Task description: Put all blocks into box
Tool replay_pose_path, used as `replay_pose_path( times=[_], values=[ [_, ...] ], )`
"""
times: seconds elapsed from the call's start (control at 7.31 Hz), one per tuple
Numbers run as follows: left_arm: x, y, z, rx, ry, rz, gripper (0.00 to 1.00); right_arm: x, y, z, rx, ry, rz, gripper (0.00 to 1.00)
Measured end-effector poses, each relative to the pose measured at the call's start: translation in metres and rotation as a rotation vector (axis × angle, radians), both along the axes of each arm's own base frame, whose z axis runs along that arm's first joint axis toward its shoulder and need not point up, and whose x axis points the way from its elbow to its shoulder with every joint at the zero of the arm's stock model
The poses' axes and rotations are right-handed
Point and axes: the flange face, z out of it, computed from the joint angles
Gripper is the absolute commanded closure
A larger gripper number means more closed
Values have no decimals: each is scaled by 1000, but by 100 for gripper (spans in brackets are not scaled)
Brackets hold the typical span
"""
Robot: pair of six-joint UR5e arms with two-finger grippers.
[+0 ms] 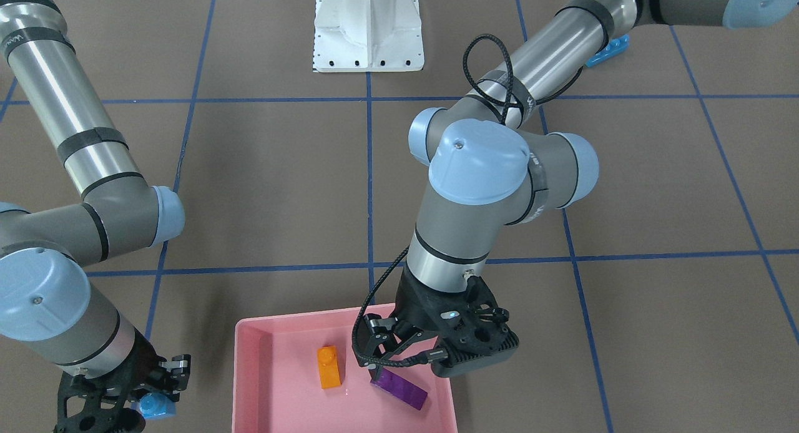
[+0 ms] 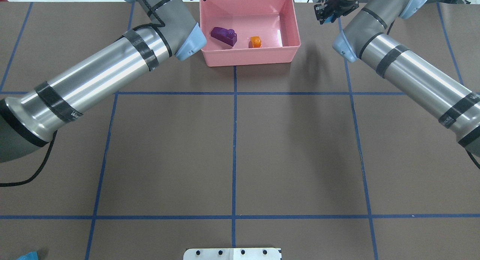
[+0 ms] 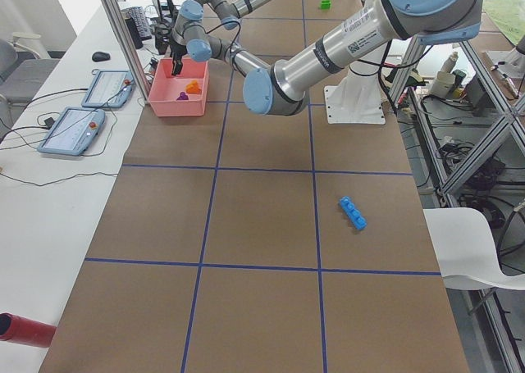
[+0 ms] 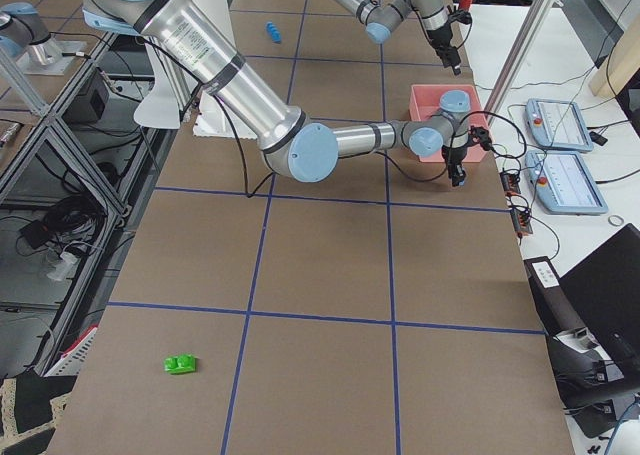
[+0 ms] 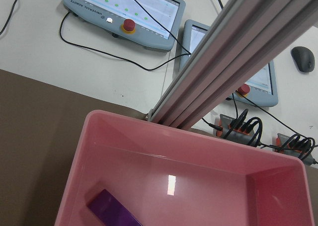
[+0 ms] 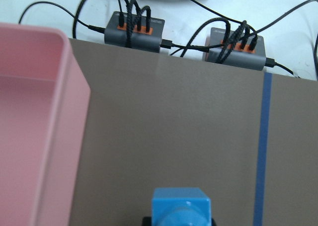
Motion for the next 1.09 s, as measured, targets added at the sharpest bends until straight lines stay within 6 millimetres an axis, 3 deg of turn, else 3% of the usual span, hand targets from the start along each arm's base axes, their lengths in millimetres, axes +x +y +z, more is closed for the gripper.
replay_pose_path(
  times=[0.14, 0.27, 0.55, 0.82, 0.96, 1.09],
  values=[
    [-34, 8, -5, -24, -38, 77, 0, -6, -4, -35, -20, -45, 31, 100],
    [-64, 31, 9, -20, -90, 142, 0, -16, -3, -65, -35, -81, 54, 100],
    [-130, 120, 89, 52, -202, 275, 0, -49, 5, -105, -28, -106, 74, 100],
    [-192, 215, 180, 98, -277, 370, 0, -83, 18, -122, 5, -86, 86, 100],
    [-217, 256, 218, 108, -312, 417, 0, -99, 23, -129, 10, -78, 110, 54],
    [-237, 293, 248, 128, -348, 478, 0, -114, 28, -135, 6, -78, 145, 1]
  ],
)
